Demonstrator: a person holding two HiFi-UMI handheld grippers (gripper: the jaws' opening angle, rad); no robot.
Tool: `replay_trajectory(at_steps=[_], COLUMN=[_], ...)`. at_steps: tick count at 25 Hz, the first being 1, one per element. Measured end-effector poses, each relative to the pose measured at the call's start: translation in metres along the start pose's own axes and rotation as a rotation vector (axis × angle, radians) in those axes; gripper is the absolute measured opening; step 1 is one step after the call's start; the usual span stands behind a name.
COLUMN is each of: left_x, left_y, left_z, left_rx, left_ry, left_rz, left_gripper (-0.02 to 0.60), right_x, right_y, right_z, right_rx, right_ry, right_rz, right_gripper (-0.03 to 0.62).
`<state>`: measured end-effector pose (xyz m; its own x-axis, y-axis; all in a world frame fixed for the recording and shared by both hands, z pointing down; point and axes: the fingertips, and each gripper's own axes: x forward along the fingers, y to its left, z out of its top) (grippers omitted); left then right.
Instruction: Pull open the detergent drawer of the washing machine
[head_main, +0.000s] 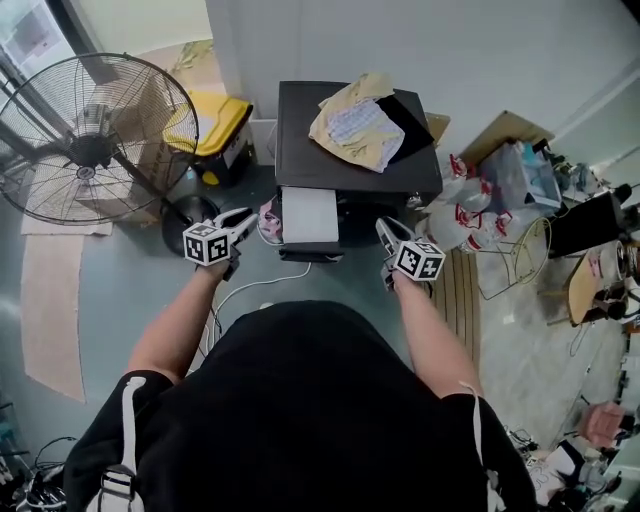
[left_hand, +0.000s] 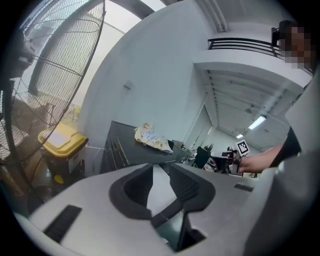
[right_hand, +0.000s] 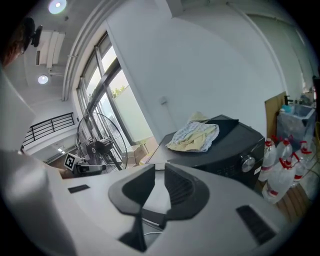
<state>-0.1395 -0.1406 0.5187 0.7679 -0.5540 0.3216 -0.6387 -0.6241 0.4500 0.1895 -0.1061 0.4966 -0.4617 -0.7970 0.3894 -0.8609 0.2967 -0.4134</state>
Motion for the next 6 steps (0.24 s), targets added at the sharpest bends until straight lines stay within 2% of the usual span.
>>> replay_trajectory(at_steps=[6], left_x=[-0.0052], left_y=[-0.0049], left_z=[-0.0005], left_rx=[0.021], left_ry=[0.021], left_rz=[0.0], left_gripper=[0.11], right_x=[-0.0036], right_y=[0.0095], right_z=[0.0048], right_rx=[-0.013], right_ry=[0.006], right_rz=[0.002], right_gripper=[0.06])
